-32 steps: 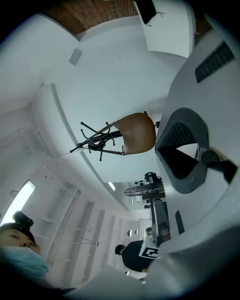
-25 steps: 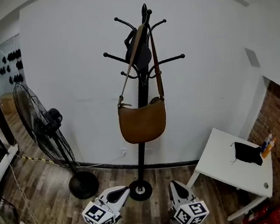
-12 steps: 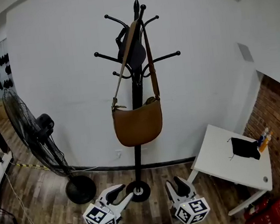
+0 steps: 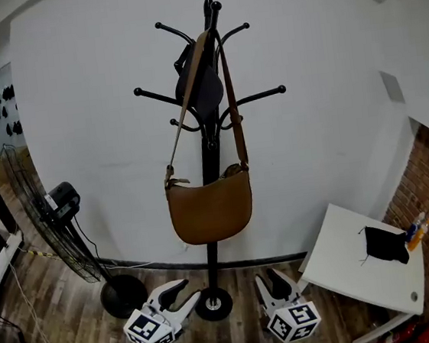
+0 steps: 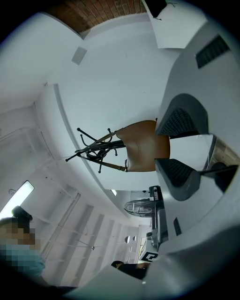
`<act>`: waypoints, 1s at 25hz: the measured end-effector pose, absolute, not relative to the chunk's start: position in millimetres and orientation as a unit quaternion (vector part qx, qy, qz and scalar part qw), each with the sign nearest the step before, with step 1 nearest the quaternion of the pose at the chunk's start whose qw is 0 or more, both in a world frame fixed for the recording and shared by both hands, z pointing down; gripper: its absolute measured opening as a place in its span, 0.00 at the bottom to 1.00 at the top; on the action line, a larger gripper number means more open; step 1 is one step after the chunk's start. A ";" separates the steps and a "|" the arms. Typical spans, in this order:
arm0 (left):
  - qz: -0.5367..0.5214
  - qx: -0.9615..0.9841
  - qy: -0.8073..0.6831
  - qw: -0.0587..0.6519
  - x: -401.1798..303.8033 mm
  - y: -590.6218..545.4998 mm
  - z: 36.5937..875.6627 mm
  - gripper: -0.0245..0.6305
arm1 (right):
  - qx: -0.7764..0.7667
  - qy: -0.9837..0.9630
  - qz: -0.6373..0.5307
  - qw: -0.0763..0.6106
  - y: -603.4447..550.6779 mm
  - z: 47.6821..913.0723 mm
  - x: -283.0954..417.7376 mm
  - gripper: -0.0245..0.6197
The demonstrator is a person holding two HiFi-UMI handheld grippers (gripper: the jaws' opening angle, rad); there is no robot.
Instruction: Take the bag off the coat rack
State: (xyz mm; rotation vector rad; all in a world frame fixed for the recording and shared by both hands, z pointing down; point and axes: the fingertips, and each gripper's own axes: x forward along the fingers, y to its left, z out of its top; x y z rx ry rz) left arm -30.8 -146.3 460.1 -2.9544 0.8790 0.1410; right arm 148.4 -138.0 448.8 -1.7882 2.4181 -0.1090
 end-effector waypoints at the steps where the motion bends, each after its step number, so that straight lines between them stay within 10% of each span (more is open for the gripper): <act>1: 0.046 -0.956 0.289 0.031 -26.9 -153.4 457.7 0.27 | -0.590 0.804 -0.035 0.067 -146.0 446.4 153.3 0.25; 25: 0.082 -0.881 0.446 0.132 -36.9 -277.8 373.0 0.27 | -0.508 0.856 0.039 0.085 -285.0 379.1 188.3 0.26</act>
